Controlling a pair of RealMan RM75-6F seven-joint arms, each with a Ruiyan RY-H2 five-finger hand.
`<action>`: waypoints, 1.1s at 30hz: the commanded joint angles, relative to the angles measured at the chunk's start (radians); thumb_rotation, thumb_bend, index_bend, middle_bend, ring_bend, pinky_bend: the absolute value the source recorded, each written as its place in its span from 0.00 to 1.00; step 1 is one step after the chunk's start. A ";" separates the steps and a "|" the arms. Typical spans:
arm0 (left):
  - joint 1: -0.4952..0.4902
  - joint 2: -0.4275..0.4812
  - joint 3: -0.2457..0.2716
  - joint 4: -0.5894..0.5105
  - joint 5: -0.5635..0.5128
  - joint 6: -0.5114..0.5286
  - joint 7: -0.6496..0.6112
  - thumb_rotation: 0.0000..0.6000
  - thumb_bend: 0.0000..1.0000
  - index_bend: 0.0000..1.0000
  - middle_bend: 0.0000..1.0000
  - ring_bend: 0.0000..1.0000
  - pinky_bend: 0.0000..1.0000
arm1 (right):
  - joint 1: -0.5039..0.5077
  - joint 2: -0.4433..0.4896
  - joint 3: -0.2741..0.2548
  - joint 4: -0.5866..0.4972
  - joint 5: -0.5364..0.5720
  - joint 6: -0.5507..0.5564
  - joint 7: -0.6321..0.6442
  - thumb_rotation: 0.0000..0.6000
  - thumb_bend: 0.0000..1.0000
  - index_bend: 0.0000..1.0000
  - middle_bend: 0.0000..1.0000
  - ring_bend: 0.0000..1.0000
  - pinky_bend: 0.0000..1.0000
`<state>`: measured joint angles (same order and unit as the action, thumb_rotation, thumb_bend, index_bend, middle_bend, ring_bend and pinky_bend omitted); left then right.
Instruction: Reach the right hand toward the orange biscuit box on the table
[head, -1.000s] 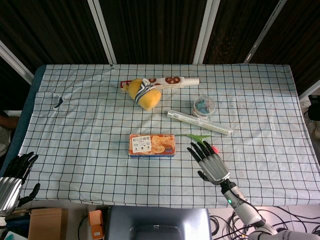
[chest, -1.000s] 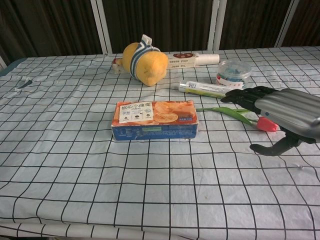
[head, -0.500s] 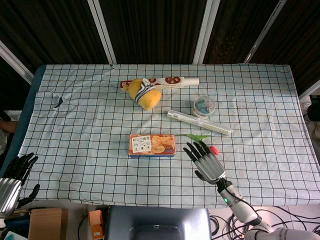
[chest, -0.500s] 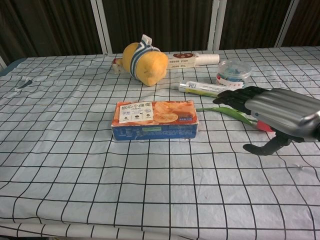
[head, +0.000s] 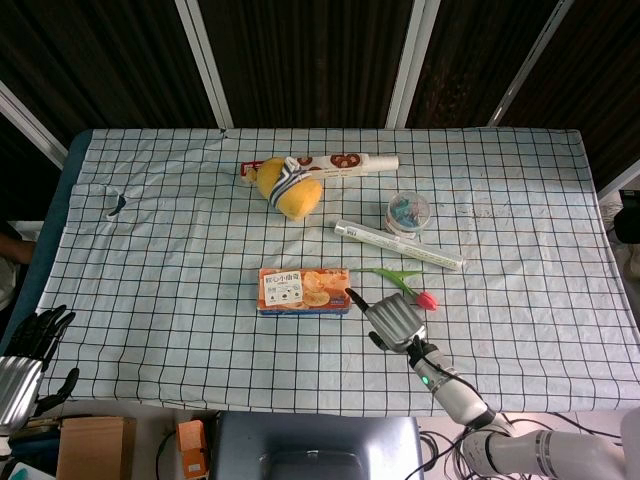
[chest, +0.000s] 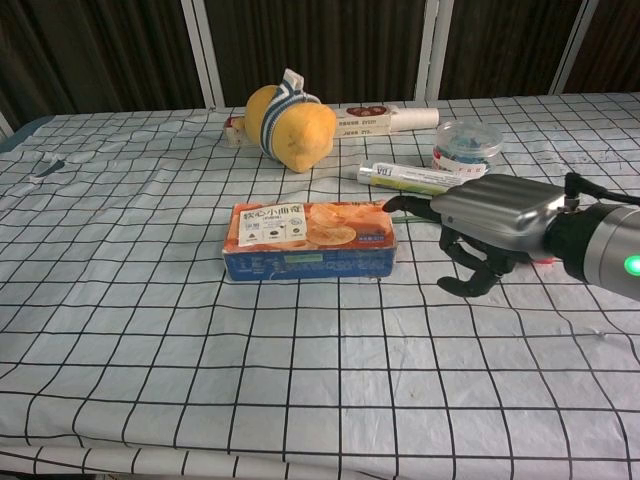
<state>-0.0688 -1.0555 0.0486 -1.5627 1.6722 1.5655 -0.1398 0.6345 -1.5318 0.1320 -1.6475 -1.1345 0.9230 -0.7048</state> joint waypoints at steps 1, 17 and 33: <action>0.005 0.003 -0.002 0.005 0.000 0.010 -0.015 1.00 0.42 0.00 0.00 0.01 0.00 | 0.058 -0.014 0.024 -0.031 0.114 -0.033 -0.072 1.00 0.42 0.15 1.00 1.00 1.00; 0.014 0.004 0.001 0.015 0.016 0.030 -0.029 1.00 0.42 0.00 0.00 0.01 0.00 | 0.130 -0.025 -0.004 -0.042 0.203 0.000 -0.066 1.00 0.70 0.13 1.00 1.00 1.00; 0.017 0.004 0.002 0.017 0.016 0.030 -0.031 1.00 0.43 0.00 0.00 0.01 0.00 | -0.008 0.178 -0.159 -0.221 0.029 0.149 0.083 1.00 0.26 0.00 0.00 0.00 0.18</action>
<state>-0.0520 -1.0511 0.0505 -1.5461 1.6879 1.5959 -0.1707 0.7060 -1.4411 0.0421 -1.7916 -1.0028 0.9942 -0.6849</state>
